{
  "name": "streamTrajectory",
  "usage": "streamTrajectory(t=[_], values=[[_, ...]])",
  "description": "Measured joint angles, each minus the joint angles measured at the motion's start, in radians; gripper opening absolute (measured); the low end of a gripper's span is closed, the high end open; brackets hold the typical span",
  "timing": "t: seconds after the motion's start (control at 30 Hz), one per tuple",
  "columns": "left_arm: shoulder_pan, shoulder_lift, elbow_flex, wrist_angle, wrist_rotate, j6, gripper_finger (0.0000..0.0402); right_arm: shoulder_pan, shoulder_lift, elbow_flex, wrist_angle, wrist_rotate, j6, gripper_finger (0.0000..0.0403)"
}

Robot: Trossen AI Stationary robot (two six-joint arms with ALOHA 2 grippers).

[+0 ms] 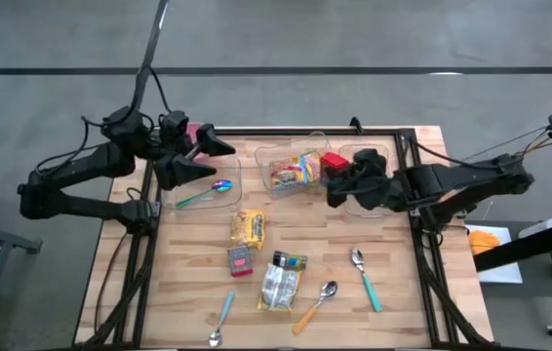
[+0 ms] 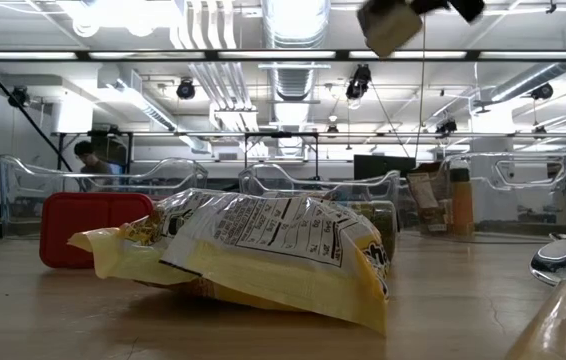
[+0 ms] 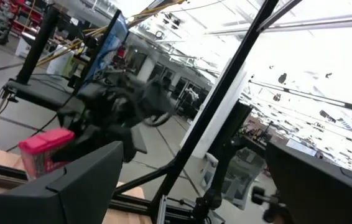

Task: Pick & Place Food Item
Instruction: Put the red seasoning can into the right transparent bin

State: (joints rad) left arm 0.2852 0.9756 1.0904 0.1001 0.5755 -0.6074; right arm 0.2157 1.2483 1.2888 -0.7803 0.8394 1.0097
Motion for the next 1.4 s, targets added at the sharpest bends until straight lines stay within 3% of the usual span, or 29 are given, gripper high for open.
streamTrajectory(t=[0.3,0.63,1.07,1.4], values=[[0.000,0.001,0.000,-0.001,-0.009,-0.035,0.0399,-0.001,-0.205,-0.417,0.055,0.072,0.141,0.0161],[0.000,0.001,-0.001,-0.026,-0.060,-0.055,0.0399,0.002,-0.324,-0.673,0.062,0.107,0.288,0.0161],[0.000,0.002,-0.001,-0.041,-0.107,-0.055,0.0399,-0.062,-0.259,-0.857,0.290,0.069,0.293,0.0161],[0.000,0.002,-0.001,-0.053,-0.121,-0.055,0.0399,-0.108,-0.115,-0.882,0.428,0.056,0.202,0.0161]])
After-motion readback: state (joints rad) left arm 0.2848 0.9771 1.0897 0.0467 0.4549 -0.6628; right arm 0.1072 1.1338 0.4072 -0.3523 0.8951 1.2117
